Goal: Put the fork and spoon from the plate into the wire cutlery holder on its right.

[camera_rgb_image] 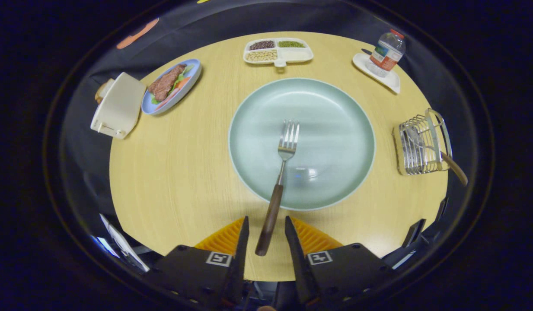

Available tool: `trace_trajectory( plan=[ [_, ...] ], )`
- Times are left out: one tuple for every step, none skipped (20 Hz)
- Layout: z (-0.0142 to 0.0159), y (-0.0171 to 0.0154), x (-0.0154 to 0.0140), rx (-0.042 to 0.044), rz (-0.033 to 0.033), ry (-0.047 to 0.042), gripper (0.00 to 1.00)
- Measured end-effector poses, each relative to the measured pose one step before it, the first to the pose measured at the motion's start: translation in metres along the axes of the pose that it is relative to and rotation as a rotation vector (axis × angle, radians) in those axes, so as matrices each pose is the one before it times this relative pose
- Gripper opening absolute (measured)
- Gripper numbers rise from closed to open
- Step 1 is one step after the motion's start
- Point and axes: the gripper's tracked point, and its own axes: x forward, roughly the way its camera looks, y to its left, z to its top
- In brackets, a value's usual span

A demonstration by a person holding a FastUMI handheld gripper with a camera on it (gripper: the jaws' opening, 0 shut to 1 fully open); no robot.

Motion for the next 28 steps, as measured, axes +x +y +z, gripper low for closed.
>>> trace_trajectory(
  plan=[
    [-0.0009, 0.00068, 0.00203, -0.00017, -0.00334, 0.00349, 0.41],
    [0.00017, -0.00216, 0.00108, 0.00128, -0.00792, 0.00645, 0.3],
    [-0.00053, -0.00043, 0.00166, 0.00075, 0.00333, 0.00194, 0.2],
    [-0.00022, -0.00292, -0.00015, 0.00655, -0.00154, -0.00147, 0.18],
    [0.00471, 0.001, -0.00222, -0.00519, 0.00756, 0.00357, 0.08],
    [0.00752, -0.0017, -0.00375, -0.00385, 0.00767, 0.00361, 0.01],
    [-0.00257, 0.00044, 0.00103, -0.00813, 0.01001, 0.00353, 0.01],
    [-0.00028, -0.00108, -0.00246, 0.00182, 0.00829, -0.0053, 0.01],
    [0.00068, -0.00114, -0.00364, -0.00102, 0.00399, -0.00428, 0.01],
    [0.00012, 0.00015, -0.0046, -0.00322, 0.01245, -0.00237, 0.01],
    [-0.00125, -0.00009, -0.00492, -0.00273, 0.00973, 0.00086, 0.01],
    [0.00009, -0.00139, -0.00668, -0.0015, 0.00954, -0.00246, 0.01],
    [-0.00093, -0.00096, -0.0073, -0.00252, 0.0091, 0.00044, 0.01],
    [-0.00102, -0.00198, -0.00725, -0.00469, 0.00763, 0.00154, 0.01],
    [-0.00163, -0.00287, -0.00907, -0.00442, 0.00961, 0.0001, 0.01],
    [0.00039, -0.00496, -0.01138, 0.00519, 0.01138, -0.00367, 0.01],
    [0.0015, -0.00556, -0.01031, 0.00948, 0.01073, -0.00669, 0.01],
    [-0.00438, -0.00801, -0.01181, 0.012, 0.00782, -0.01162, 0.01],
    [0.00425, -0.00907, -0.01027, 0.00983, 0.00144, -0.01161, 0.01],
    [0.00562, -0.00937, -0.01283, 0.01437, 0.00592, -0.01685, 0.01],
    [0.00597, -0.01139, -0.01345, 0.00901, 0.00324, -0.02216, 0.01],
    [0.01316, -0.01306, -0.01216, 0.00822, -0.00622, -0.01677, 0.01],
    [0.00478, -0.01319, -0.00973, 0.01496, -0.00524, -0.01266, 0.01],
    [0.00526, -0.01339, -0.00923, 0.02081, -0.00402, -0.01, 0.01],
    [0.00504, -0.01465, -0.00872, 0.02139, -0.00884, -0.00968, 0.01],
    [0.00466, -0.01394, -0.00656, 0.01623, -0.01216, -0.01154, 0.01],
    [0.00289, -0.0162, -0.00494, 0.01671, -0.01712, -0.00704, 0.01],
    [0.00043, -0.01316, -0.00296, 0.01166, -0.00928, 0.00533, 0.0]
  ],
)
